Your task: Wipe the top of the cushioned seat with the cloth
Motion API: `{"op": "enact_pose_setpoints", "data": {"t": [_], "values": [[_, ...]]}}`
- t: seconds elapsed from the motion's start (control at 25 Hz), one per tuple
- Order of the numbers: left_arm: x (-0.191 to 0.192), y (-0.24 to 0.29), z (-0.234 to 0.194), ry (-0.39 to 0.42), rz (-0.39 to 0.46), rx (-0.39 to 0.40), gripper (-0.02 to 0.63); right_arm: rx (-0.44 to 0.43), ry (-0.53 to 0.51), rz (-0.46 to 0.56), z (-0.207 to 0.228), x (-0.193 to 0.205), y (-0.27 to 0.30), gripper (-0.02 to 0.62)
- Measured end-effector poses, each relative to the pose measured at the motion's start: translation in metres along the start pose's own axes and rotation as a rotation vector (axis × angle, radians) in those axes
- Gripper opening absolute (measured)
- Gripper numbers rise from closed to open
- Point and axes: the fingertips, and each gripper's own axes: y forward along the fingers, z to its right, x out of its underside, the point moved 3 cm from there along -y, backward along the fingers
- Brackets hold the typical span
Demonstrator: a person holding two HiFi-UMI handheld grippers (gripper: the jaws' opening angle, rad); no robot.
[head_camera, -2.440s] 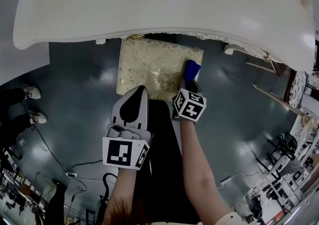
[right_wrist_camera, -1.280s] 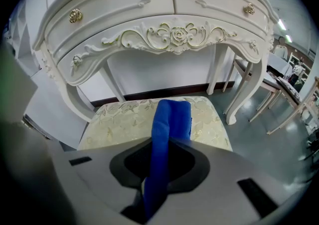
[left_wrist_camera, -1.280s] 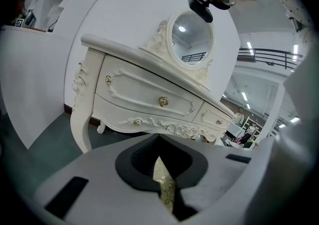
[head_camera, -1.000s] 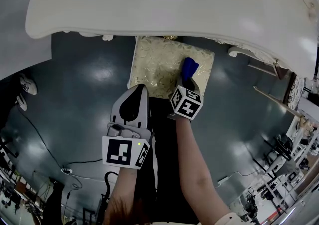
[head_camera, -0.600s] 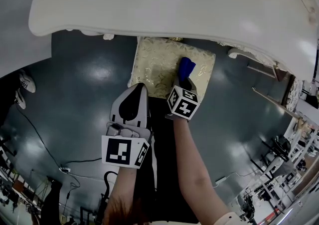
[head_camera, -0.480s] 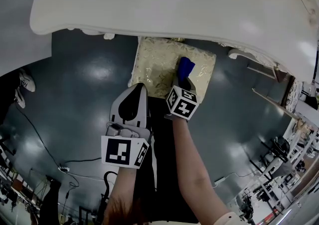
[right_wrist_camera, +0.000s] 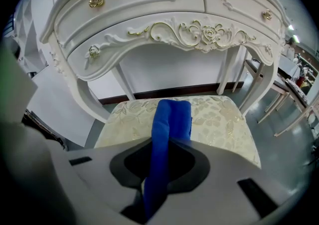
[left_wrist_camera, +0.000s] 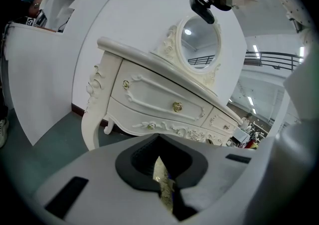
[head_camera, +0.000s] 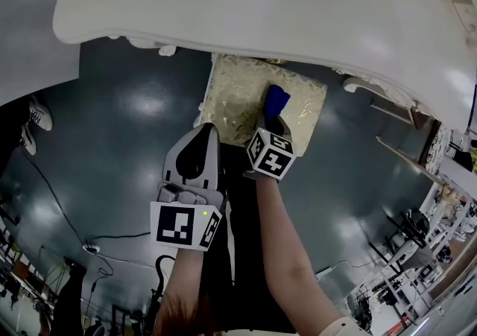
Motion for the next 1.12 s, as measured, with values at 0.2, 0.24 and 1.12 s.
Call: {"op": "enact_pose_setpoints", "data": {"t": [0.2, 0.24, 1.12], "values": [[0.0, 0.0, 0.0, -0.001, 0.005, -0.001, -0.002, -0.027, -0.007, 0.0, -0.011, 0.001, 0.002, 0.061], [0.0, -0.001, 0.0, -0.001, 0.004, -0.002, -0.002, -0.034, -0.01, 0.0, -0.014, 0.001, 0.002, 0.061], [0.001, -0.008, -0.007, 0.0, 0.012, -0.039, -0.002, -0.116, -0.045, 0.002, -0.048, 0.001, 0.006, 0.061]]}}
